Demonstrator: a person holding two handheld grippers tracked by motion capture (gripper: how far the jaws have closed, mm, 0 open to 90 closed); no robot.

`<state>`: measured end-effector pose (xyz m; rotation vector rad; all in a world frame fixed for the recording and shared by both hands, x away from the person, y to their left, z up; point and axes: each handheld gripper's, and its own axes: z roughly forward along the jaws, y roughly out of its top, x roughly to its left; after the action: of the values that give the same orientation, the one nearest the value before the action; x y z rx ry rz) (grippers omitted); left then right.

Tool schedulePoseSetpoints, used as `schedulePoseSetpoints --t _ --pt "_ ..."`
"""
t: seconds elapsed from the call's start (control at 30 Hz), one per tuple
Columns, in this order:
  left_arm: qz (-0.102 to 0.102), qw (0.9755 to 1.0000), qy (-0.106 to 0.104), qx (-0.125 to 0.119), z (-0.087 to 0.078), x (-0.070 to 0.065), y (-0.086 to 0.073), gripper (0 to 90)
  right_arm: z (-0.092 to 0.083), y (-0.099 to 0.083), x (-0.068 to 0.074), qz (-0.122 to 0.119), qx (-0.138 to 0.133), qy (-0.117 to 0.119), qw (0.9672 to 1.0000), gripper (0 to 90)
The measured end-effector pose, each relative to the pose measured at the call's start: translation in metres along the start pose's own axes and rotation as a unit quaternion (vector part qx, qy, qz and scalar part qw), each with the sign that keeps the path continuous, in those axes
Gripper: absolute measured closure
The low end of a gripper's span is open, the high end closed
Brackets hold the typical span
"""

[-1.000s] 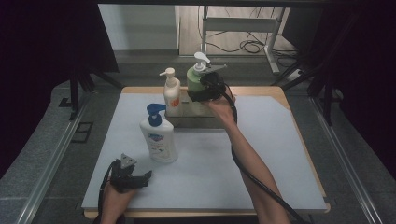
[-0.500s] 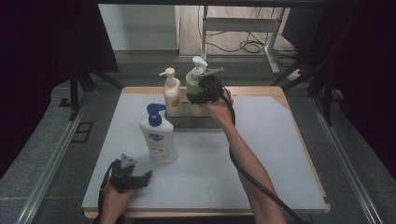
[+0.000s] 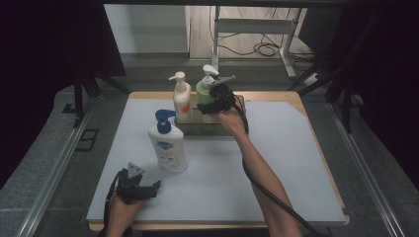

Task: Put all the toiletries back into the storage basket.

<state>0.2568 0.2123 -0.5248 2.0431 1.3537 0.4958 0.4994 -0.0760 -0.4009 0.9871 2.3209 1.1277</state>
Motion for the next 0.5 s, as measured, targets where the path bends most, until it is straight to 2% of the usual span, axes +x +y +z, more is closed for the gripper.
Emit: schedulePoseSetpoints --t 0.5 --pt "0.0 1.0 0.0 0.001 0.0 0.0 0.0 11.8 0.011 -0.012 0.0 0.002 0.015 0.004 0.9999 12.2"
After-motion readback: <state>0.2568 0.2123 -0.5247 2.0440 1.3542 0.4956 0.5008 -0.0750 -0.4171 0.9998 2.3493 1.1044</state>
